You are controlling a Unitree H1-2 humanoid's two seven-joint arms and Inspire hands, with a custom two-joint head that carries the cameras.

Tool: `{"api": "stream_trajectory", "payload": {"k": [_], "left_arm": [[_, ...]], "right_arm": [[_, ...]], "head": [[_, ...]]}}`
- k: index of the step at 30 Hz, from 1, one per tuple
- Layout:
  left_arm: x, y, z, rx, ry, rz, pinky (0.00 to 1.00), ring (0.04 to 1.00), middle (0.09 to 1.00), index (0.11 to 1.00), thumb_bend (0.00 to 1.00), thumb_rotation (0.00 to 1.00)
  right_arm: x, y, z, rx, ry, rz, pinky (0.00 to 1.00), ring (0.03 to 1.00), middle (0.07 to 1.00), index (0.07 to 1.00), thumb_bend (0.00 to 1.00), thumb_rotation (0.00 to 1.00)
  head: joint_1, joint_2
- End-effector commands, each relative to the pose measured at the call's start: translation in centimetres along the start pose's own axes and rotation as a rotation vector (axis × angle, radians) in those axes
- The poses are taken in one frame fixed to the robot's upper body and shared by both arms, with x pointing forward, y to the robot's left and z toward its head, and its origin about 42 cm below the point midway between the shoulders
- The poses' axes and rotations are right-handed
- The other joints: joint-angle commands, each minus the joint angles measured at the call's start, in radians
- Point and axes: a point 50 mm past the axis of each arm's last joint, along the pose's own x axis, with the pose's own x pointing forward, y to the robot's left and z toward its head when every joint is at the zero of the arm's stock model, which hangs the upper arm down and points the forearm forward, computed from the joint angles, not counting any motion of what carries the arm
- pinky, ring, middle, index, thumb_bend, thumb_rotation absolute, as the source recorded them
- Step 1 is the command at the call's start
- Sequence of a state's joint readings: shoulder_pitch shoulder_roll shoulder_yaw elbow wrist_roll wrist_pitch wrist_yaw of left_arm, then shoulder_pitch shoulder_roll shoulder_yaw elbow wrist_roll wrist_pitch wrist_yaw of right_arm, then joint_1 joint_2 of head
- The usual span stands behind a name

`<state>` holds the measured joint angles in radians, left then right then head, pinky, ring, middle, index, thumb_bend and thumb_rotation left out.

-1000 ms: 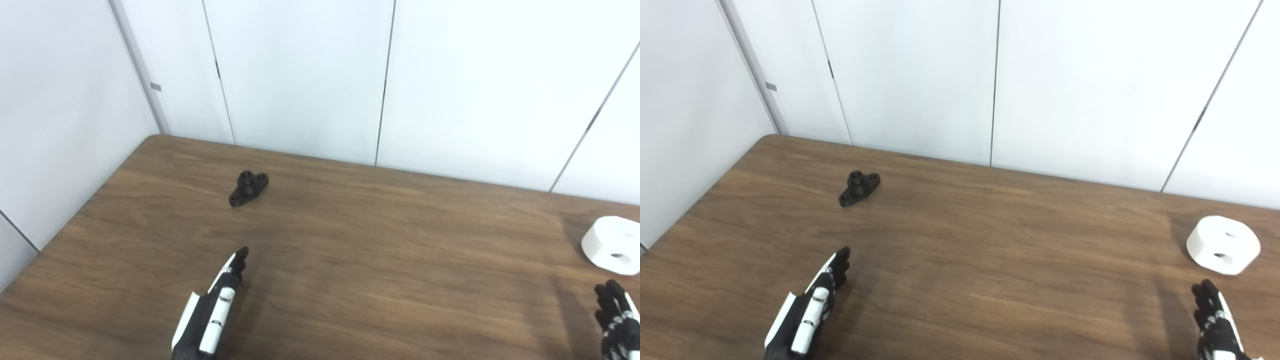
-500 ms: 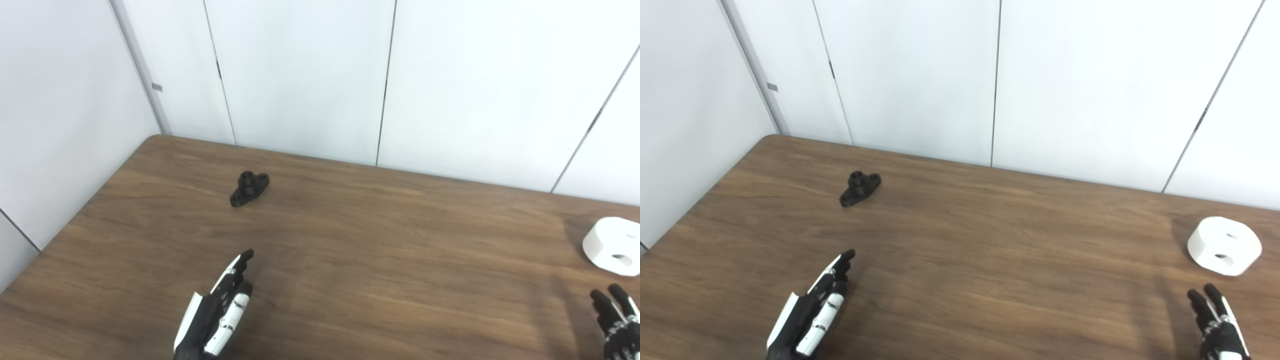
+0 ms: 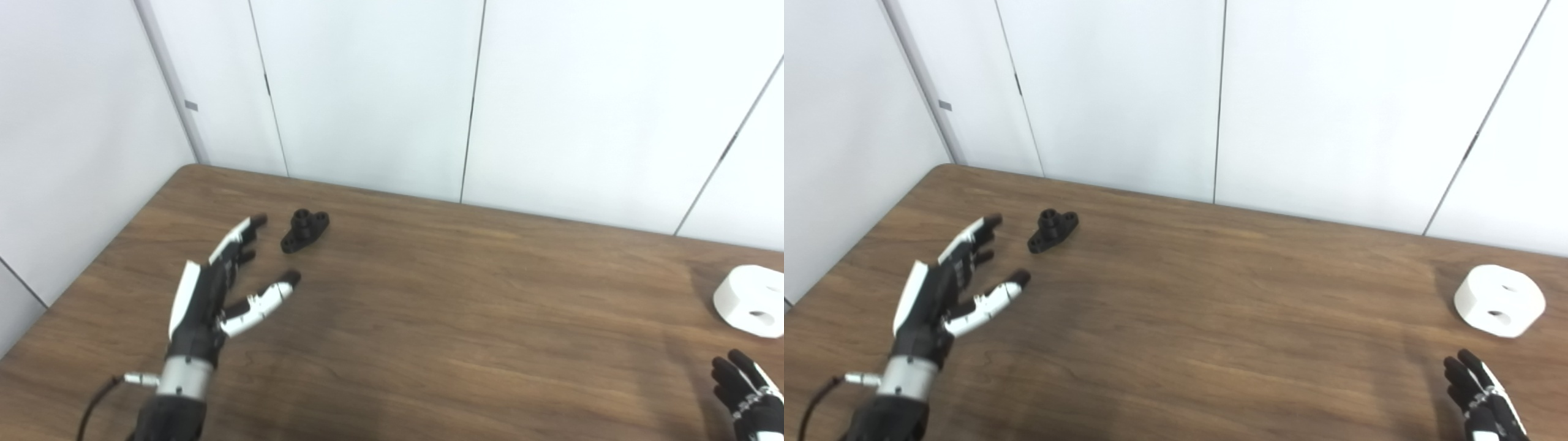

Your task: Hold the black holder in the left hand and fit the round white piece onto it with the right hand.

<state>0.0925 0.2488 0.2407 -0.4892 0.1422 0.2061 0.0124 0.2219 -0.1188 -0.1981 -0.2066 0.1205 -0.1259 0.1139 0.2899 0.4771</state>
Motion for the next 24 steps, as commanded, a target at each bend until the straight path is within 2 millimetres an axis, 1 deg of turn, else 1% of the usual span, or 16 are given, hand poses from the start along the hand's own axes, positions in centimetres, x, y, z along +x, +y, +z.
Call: {"api": "stream_trajectory", "payload": {"k": [1,3,5,7,9,11,15,16,18,20,24], "left_arm": [[1.3,1.3,0.5,0.06,-0.038,0.044,0.87,0.91,0.914,0.869,0.77,0.29],[2.6,1.9,0.8,0.105,-0.039,0.051,0.84,0.893,0.915,0.866,0.79,0.31],[4.0,2.6,0.9,0.156,-0.054,0.061,0.89,0.91,0.917,0.866,0.81,0.32],[5.2,3.0,0.8,0.208,-0.069,0.08,0.9,0.917,0.912,0.863,0.82,0.32],[6.3,3.2,0.7,0.288,-0.079,0.091,0.86,0.905,0.902,0.855,0.82,0.31],[7.3,3.3,0.8,0.345,-0.073,0.088,0.86,0.909,0.902,0.842,0.82,0.32],[9.0,3.2,0.8,0.425,-0.055,0.078,0.89,0.938,0.912,0.836,0.82,0.31],[9.4,3.1,0.7,0.45,-0.049,0.076,0.94,0.943,0.913,0.835,0.82,0.32],[10.2,2.8,0.5,0.478,-0.022,0.074,0.99,0.951,0.916,0.835,0.83,0.34],[10.8,2.7,0.3,0.488,0.012,0.072,1.0,0.957,0.917,0.83,0.85,0.32],[12.2,2.0,-0.8,0.551,0.047,0.066,1.0,0.962,0.919,0.817,0.85,0.31]], "right_arm": [[-3.0,0.1,-0.9,0.008,0.049,-0.015,0.9,0.884,0.864,0.867,0.62,0.85],[-3.0,0.2,-0.9,0.0,0.048,-0.012,0.91,0.883,0.866,0.87,0.62,0.86],[-3.0,0.3,-1.0,0.0,0.046,-0.008,0.89,0.881,0.871,0.874,0.62,0.86],[-3.0,0.3,-1.0,0.003,0.048,-0.007,0.89,0.885,0.876,0.876,0.64,0.86],[-2.9,0.4,-1.0,0.003,0.047,-0.008,0.88,0.886,0.878,0.878,0.65,0.86],[-2.9,0.4,-1.0,0.006,0.045,-0.008,0.85,0.882,0.875,0.877,0.65,0.85],[-2.9,0.3,-1.1,-0.004,0.04,-0.007,0.85,0.885,0.875,0.879,0.66,0.86],[-2.9,0.3,-1.0,-0.005,0.04,-0.007,0.85,0.883,0.876,0.879,0.67,0.86],[-3.0,0.4,-1.0,-0.005,0.042,-0.006,0.86,0.882,0.877,0.881,0.68,0.87],[-3.0,0.4,-0.9,-0.003,0.041,-0.005,0.86,0.879,0.875,0.881,0.68,0.88],[-3.2,0.3,-0.9,0.009,0.035,0.003,0.85,0.877,0.879,0.884,0.68,0.87]], "head": [[-0.001,0.003],[-0.003,0.002],[-0.004,0.003],[-0.006,0.003],[-0.008,0.005],[-0.008,0.005],[-0.008,0.005],[-0.006,0.008],[-0.006,0.006],[-0.006,0.009],[-0.008,0.014]]}}
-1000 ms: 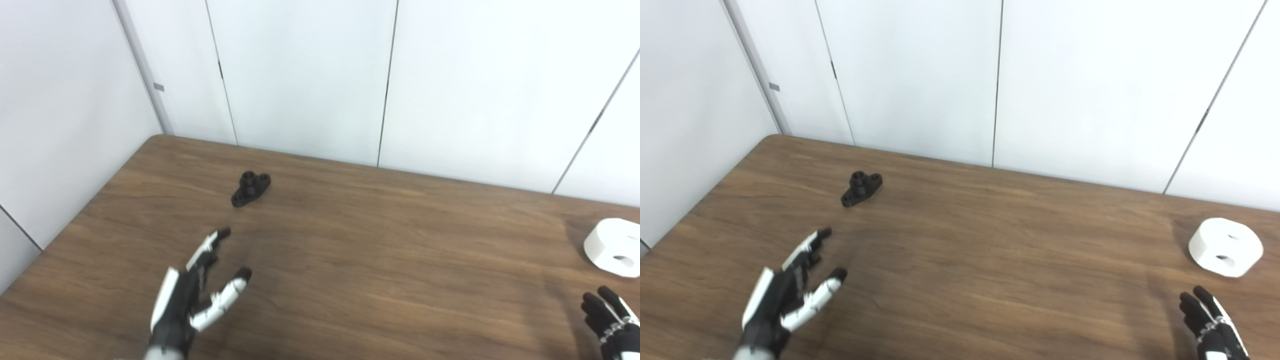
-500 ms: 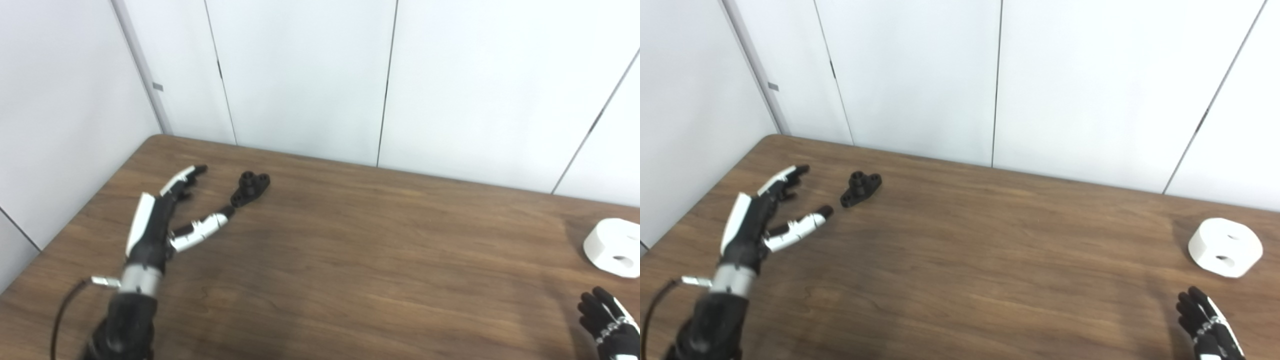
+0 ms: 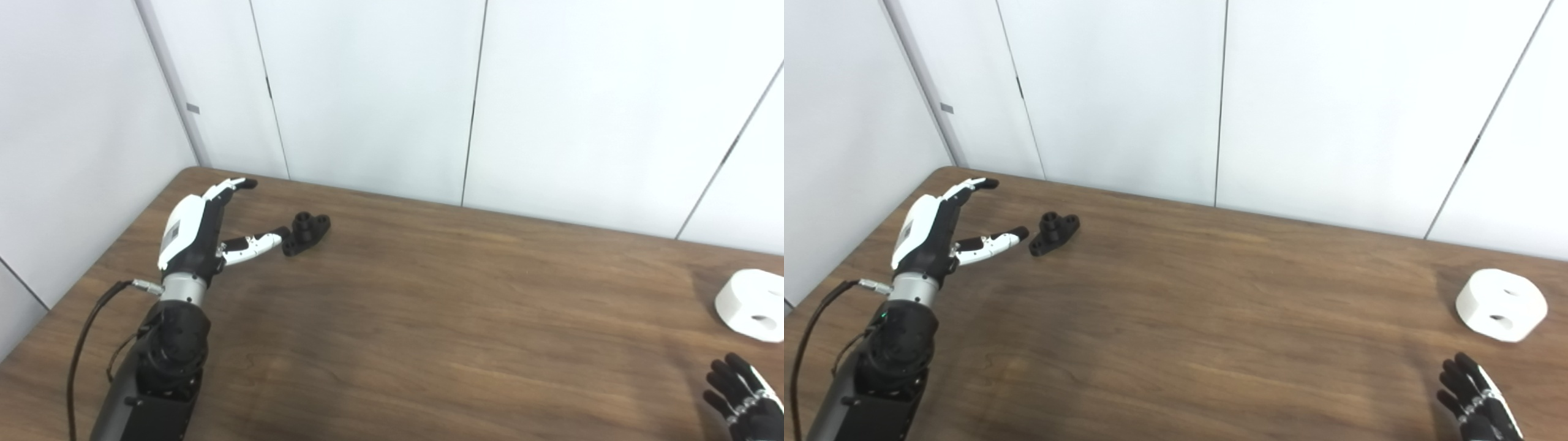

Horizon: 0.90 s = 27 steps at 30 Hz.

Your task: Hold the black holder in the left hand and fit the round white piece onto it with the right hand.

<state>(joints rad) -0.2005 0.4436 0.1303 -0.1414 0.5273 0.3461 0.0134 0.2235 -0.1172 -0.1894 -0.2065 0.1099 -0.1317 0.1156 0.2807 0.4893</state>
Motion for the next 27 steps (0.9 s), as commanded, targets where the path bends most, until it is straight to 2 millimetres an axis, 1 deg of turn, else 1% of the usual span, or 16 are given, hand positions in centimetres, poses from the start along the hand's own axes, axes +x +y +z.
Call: {"api": "stream_trajectory", "payload": {"k": [1,4,6,8,13,16,20,24,27], "left_arm": [[1.4,1.4,0.9,0.052,-0.054,0.066,1.0,0.963,0.918,0.811,0.86,0.32],[2.4,0.5,0.6,0.117,-0.043,0.048,1.0,0.967,0.917,0.8,0.91,0.38],[2.8,-0.1,0.5,0.158,-0.029,0.034,1.0,0.978,0.922,0.803,0.92,0.43],[3.1,-0.6,0.5,0.184,-0.018,0.022,1.0,0.991,0.93,0.808,0.93,0.45],[3.9,-1.5,0.2,0.222,-0.004,0.003,1.0,0.997,0.939,0.814,0.95,0.48],[4.3,-2.0,0.1,0.243,0.008,-0.01,1.0,1.0,0.945,0.819,0.95,0.48],[4.7,-2.7,-0.1,0.268,0.028,-0.023,1.0,1.0,0.948,0.82,0.97,0.49],[5.0,-3.1,-0.1,0.271,0.031,-0.025,1.0,0.999,0.945,0.809,0.97,0.5],[5.3,-3.3,-0.1,0.277,0.044,-0.027,1.0,1.0,0.945,0.806,0.97,0.5]], "right_arm": [[-3.1,0.1,-0.8,0.015,0.036,-0.008,0.85,0.876,0.879,0.885,0.68,0.87],[-3.2,0.1,-0.7,0.018,0.041,-0.013,0.84,0.872,0.878,0.885,0.68,0.86],[-3.2,0.2,-0.6,0.017,0.041,-0.014,0.85,0.873,0.875,0.884,0.68,0.86],[-3.2,0.2,-0.6,0.016,0.041,-0.017,0.85,0.873,0.873,0.884,0.69,0.86],[-3.2,0.4,-0.7,0.012,0.034,-0.021,0.82,0.86,0.868,0.879,0.69,0.86],[-3.2,0.5,-0.7,0.007,0.035,-0.019,0.85,0.871,0.872,0.884,0.7,0.87],[-3.3,0.6,-0.6,0.012,0.035,-0.019,0.83,0.867,0.872,0.886,0.69,0.86],[-3.3,0.6,-0.5,0.006,0.038,-0.016,0.86,0.876,0.874,0.89,0.69,0.87],[-3.4,0.6,-0.4,0.012,0.034,-0.014,0.87,0.879,0.879,0.895,0.67,0.87]], "head": [[0.0,0.003],[-0.002,0.005],[-0.002,0.005],[-0.003,0.005],[-0.006,0.007],[-0.007,0.006],[-0.009,0.004],[-0.013,0.006],[-0.016,0.008]]}}
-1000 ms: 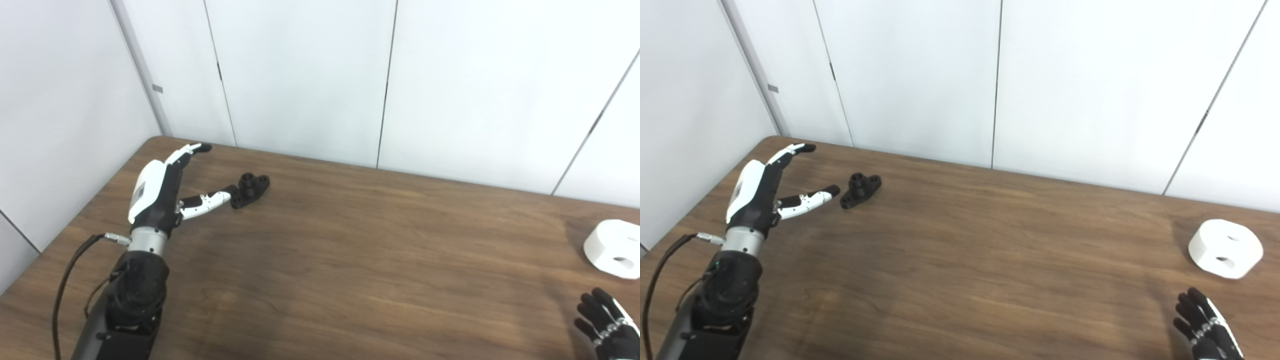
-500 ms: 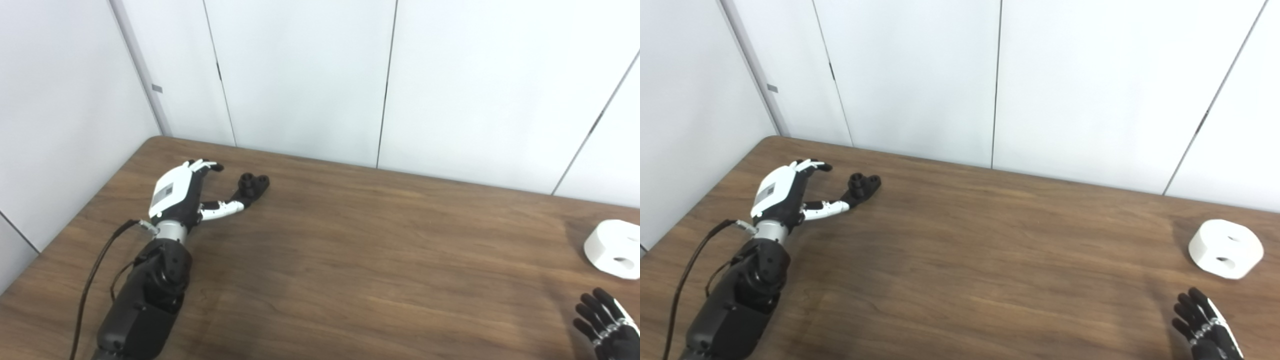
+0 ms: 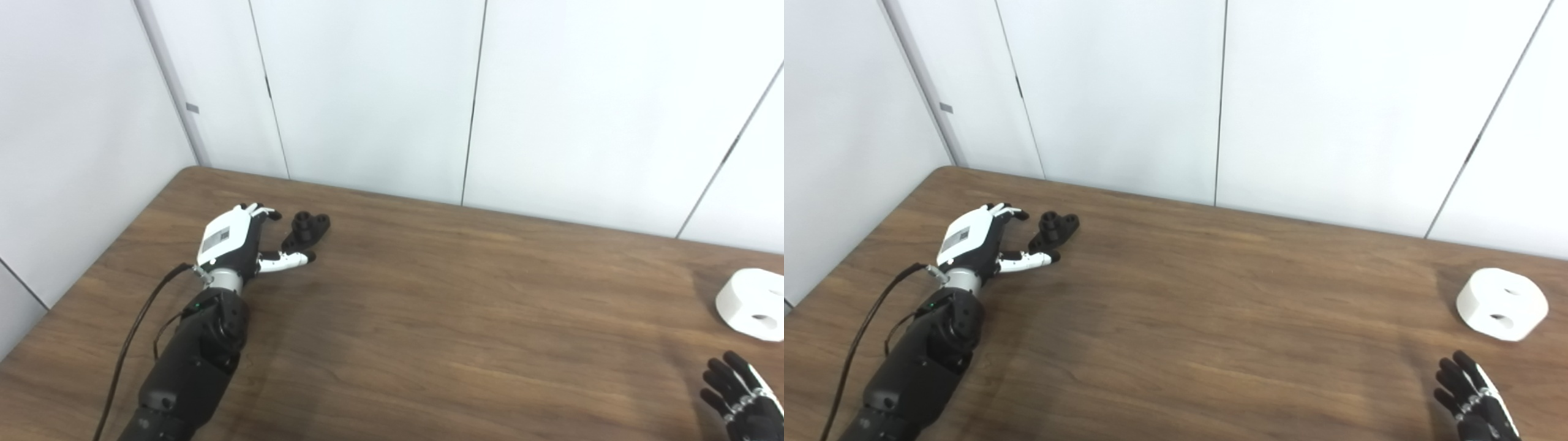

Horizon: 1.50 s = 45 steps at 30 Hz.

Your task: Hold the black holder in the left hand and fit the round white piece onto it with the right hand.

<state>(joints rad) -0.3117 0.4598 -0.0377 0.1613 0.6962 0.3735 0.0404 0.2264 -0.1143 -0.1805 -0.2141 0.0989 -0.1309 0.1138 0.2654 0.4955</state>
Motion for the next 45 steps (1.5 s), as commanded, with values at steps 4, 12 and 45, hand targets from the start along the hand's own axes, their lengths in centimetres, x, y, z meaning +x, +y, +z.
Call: {"api": "stream_trajectory", "payload": {"k": [4,12,45], "left_arm": [[2.1,2.6,1.3,0.019,-0.009,0.101,1.0,0.999,0.945,0.808,0.96,0.48],[2.9,2.1,1.4,0.052,0.012,0.088,1.0,0.991,0.941,0.8,0.94,0.48],[4.0,0.4,2.6,-0.005,0.011,0.018,1.0,0.958,0.889,0.712,0.86,0.41]], "right_arm": [[-3.3,0.2,-0.5,0.009,0.031,-0.022,0.87,0.88,0.884,0.902,0.66,0.88],[-3.4,0.3,-0.4,0.009,0.029,-0.024,0.92,0.906,0.9,0.913,0.65,0.89],[-4.2,0.4,0.2,-0.003,0.069,0.021,1.0,1.0,0.995,1.0,0.69,1.0]], "head": [[-0.003,0.006],[-0.008,0.011],[-0.028,0.028]]}}
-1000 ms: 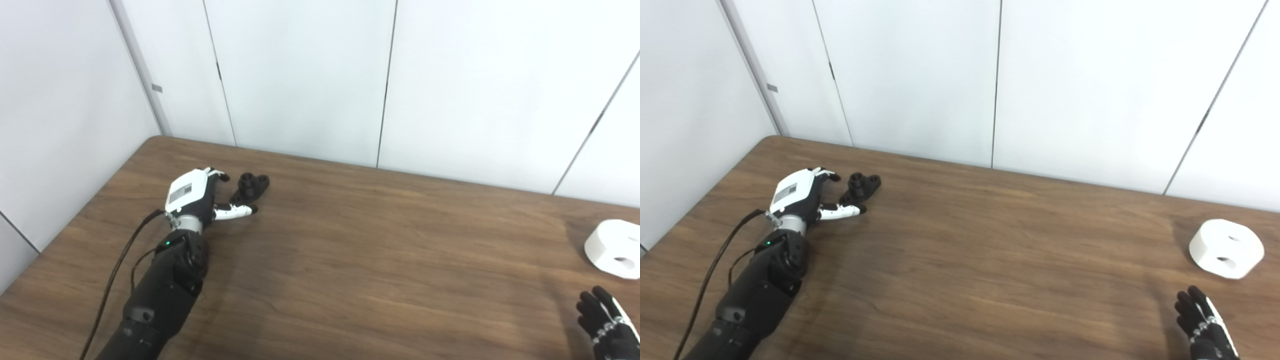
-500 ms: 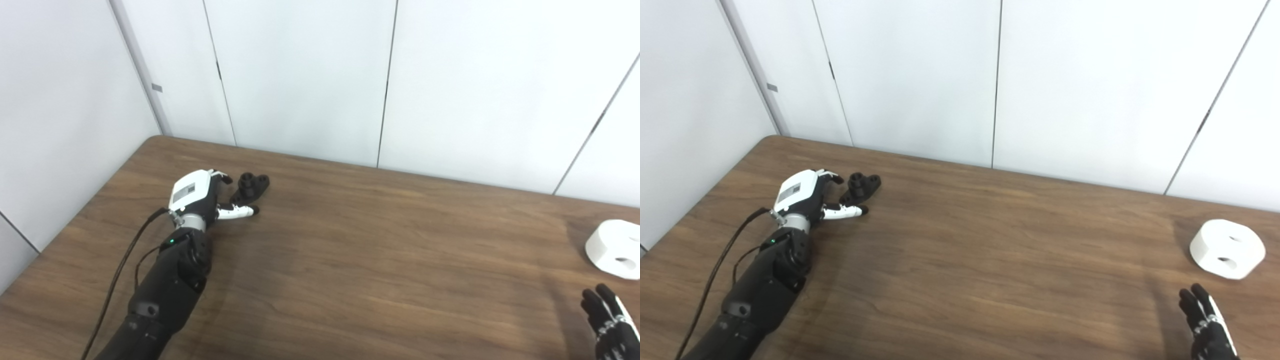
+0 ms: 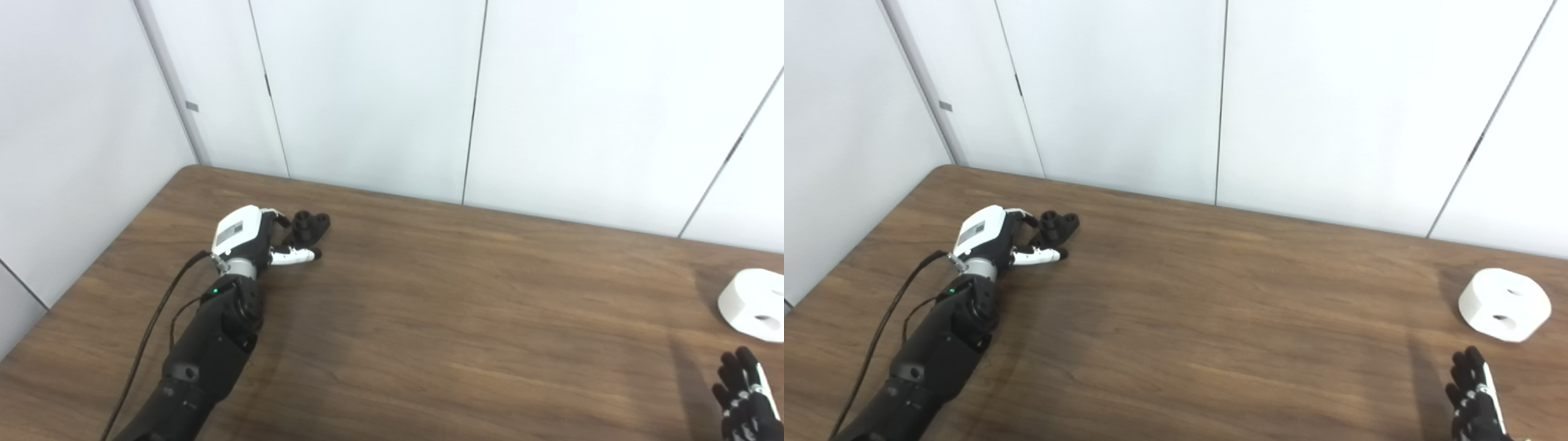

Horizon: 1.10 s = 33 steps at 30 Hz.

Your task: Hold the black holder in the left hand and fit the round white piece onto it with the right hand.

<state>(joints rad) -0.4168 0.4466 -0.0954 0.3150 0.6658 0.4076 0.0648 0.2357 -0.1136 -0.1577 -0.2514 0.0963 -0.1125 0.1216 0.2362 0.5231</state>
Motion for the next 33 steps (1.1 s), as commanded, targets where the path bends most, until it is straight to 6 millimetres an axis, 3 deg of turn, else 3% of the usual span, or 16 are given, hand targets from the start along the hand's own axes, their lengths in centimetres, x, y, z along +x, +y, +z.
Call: {"api": "stream_trajectory", "payload": {"k": [1,18,28,29,30,33], "left_arm": [[1.11,1.86,1.29,-0.006,-0.038,0.06,1.0,0.957,0.888,0.711,0.86,0.41],[1.07,1.8,1.01,-0.003,-0.014,0.078,1.0,0.937,0.858,0.668,0.85,0.34],[0.96,1.1,0.89,-0.032,-0.013,0.116,1.0,0.9,0.794,0.527,0.78,0.19],[1.02,1.06,0.88,-0.031,-0.008,0.115,1.0,0.9,0.791,0.507,0.66,0.13],[1.03,1.03,0.9,-0.033,-0.005,0.114,1.0,0.901,0.789,0.496,0.59,0.1],[1.01,0.96,0.86,-0.049,-0.01,0.119,1.0,0.893,0.779,0.483,0.53,0.06]], "right_arm": [[-4.1,-0.21,-0.46,-0.003,0.078,-0.009,1.0,1.0,0.996,1.0,0.69,1.0],[-4.13,-0.23,-0.29,-0.004,0.077,-0.017,1.0,1.0,0.995,1.0,0.62,1.0],[-4.15,-0.35,-0.37,0.004,0.076,-0.023,1.0,1.0,0.991,1.0,0.61,1.0],[-4.16,-0.36,-0.36,0.007,0.075,-0.021,1.0,1.0,0.992,1.0,0.61,1.0],[-4.18,-0.4,-0.37,0.009,0.074,-0.017,1.0,1.0,0.996,1.0,0.61,1.0],[-4.19,-0.47,-0.39,0.017,0.071,-0.018,1.0,1.0,0.993,1.0,0.6,1.0]], "head": [[0.001,0.0],[0.004,0.004],[0.006,0.005],[0.006,0.005],[0.007,0.005],[0.008,0.005]]}}
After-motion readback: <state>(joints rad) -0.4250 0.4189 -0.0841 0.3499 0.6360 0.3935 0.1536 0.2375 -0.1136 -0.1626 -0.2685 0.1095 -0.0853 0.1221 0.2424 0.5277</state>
